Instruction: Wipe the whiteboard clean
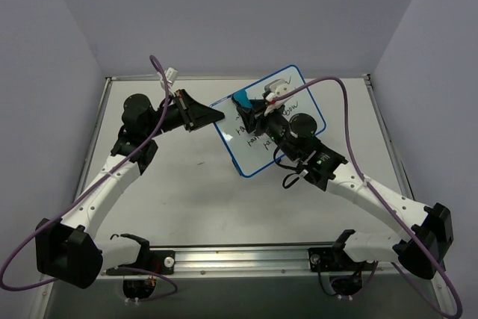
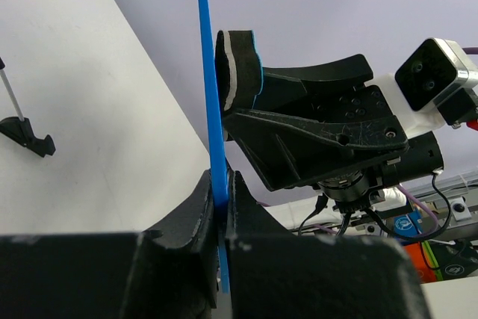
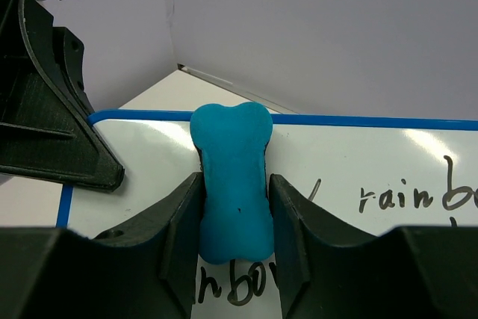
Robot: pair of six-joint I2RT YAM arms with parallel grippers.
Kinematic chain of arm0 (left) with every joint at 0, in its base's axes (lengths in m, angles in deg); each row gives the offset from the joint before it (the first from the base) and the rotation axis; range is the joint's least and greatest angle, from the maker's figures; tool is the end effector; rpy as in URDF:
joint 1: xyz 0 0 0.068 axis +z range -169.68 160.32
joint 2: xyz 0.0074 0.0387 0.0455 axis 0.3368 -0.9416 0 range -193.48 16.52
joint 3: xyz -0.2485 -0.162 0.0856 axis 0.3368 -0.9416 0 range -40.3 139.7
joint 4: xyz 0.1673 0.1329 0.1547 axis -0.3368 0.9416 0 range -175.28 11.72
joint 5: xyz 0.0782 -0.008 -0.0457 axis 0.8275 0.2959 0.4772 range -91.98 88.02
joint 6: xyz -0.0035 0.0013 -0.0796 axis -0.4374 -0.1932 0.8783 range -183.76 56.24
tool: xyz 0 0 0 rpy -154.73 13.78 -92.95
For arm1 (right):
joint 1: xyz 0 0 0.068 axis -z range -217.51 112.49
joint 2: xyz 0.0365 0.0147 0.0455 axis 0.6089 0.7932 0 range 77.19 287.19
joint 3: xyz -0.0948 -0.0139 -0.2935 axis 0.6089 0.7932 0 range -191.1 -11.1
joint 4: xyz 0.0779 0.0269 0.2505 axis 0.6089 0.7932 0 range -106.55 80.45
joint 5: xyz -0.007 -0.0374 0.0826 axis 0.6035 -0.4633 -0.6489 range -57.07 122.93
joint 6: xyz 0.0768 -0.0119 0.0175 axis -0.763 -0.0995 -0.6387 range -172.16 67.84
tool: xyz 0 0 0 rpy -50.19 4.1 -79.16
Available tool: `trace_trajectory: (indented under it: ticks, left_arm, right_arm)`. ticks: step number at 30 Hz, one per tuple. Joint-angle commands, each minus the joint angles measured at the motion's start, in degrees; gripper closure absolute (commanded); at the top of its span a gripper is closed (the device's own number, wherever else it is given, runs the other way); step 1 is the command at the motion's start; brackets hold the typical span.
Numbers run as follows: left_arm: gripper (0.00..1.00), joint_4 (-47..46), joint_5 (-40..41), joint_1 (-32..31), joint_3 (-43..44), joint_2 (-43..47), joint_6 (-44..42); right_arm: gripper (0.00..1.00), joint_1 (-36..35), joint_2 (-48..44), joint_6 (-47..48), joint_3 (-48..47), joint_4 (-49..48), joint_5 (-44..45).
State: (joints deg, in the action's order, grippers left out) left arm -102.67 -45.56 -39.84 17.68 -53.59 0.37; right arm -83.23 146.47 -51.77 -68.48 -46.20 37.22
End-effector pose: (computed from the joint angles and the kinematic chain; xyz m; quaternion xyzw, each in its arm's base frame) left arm 0.2610 -0.1462 0.4146 0.0200 0.6829 -0.6458 0.3408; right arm 0.2156 0.2138 0.4461 -0.2029 0.5539 0.2907 0.7534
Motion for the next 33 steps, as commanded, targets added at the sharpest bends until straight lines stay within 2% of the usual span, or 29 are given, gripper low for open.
trace_trajectory:
  ticks: [1,8,20,21,24,33]
  left_arm:
    - [0.98,-17.42,-4.68,-0.75,3.81,3.13,4.33]
    - [0.98,-16.80,-5.03,-0.75,3.99,3.57,3.27]
    - [0.98,-15.66,-5.03,-0.75,3.81,3.66,1.69]
    - [0.98,-15.57,-5.12,-0.75,3.72,3.57,1.60]
    - [0.98,-15.57,-5.38,-0.67,3.46,3.75,1.52]
    - [0.98,-14.87,-5.82,-0.75,3.37,4.01,0.72]
  right_arm:
    - [0.68,1.59,1.57,-0.30,1.49,6.62,-1.04]
    - [0.59,2.29,0.95,-1.96,2.19,6.18,-2.71]
    - [0.58,3.61,-0.46,-3.28,3.16,5.13,-4.90]
    - [0.54,3.88,-0.54,-3.37,3.07,5.13,-5.87]
    - [0.50,4.23,-0.28,-3.37,2.37,5.22,-6.93]
    - [0.53,4.41,1.12,-2.93,0.61,4.78,-7.99]
